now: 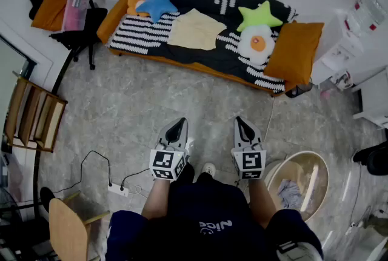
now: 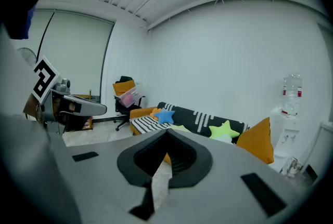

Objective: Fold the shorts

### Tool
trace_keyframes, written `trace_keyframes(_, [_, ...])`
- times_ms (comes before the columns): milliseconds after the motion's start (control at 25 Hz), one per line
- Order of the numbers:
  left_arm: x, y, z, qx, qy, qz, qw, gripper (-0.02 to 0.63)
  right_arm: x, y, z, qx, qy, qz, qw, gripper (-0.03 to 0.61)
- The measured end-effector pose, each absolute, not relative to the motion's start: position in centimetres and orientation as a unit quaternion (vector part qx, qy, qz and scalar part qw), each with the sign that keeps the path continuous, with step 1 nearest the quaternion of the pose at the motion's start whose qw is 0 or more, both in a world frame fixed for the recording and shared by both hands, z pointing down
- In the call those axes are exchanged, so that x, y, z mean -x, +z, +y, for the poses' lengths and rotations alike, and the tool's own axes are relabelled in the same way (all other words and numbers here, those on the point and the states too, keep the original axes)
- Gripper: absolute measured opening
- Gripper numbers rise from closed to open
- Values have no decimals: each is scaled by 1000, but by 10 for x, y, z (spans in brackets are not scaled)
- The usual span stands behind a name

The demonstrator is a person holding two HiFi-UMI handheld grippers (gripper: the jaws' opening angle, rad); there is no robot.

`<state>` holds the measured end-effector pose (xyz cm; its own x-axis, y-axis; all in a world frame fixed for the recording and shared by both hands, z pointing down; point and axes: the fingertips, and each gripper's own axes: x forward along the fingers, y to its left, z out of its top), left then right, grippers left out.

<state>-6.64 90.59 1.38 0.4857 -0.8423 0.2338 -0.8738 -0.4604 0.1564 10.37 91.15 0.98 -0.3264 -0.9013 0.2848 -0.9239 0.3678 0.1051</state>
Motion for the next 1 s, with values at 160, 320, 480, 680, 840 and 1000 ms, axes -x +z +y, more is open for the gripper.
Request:
trace_keyframes(160, [76,13,909,-847,65,-514,118,2,-100,11,915,-566,49,-811,142,8])
trace_keyframes(320, [80,8,906,-847,60,-516,111,3,-96,14,917,-565,54,-812,137,9])
trace_keyframes(480, [81,13,907,-856,63,-498,119,6,-87,22,918,-557,68,-816,135,31])
trace_keyframes(680, [87,27,909,-884,117,-439,107,332,-63,34,917,-503,75,-845,165,341])
trace_keyframes(840, [110,32,901,-889,153,-422,95,348,-60,32,910,-511,75,-838,173,380])
trace_keyframes(1000, [126,27,883,-893,131,-421,92,348,-52,25,899,-534,67,-825,170,379])
